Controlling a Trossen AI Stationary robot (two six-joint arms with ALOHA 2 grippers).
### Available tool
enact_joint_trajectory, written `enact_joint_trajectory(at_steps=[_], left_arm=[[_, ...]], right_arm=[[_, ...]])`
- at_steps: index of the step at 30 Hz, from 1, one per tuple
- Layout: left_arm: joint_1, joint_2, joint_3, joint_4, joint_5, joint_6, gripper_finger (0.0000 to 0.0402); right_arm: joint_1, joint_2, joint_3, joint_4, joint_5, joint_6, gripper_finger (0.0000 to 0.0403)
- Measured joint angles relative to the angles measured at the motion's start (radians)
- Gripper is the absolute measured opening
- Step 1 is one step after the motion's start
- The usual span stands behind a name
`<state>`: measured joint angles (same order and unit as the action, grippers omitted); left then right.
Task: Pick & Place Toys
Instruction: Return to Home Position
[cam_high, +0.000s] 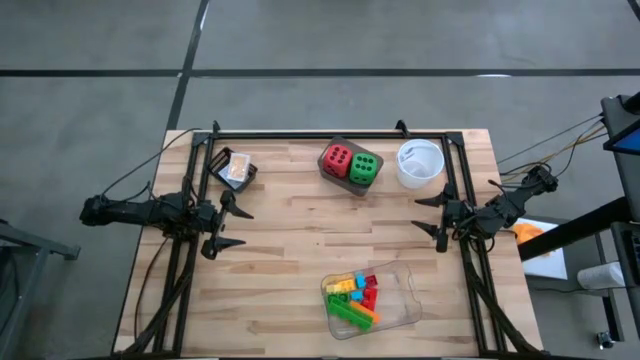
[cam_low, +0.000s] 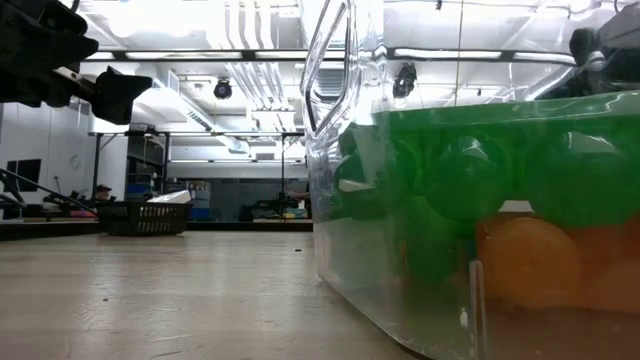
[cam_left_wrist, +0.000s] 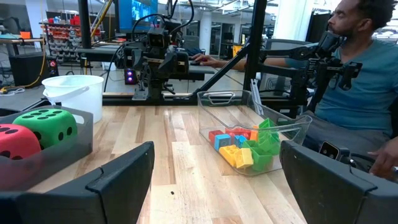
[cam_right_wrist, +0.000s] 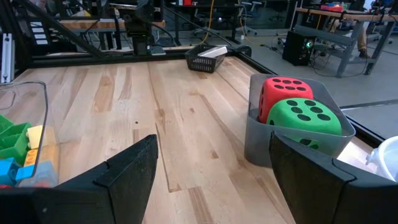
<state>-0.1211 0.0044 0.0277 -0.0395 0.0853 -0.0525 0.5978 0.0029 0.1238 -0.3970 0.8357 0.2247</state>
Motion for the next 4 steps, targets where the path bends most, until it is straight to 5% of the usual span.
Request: enact_joint_trajectory(at_steps=[4], left_arm=[[0.0, 0.0, 0.0, 0.0, 0.0, 0.0, 0.0348]], right_arm=[[0.0, 0.0, 0.0, 0.0, 0.0, 0.0, 0.0301]])
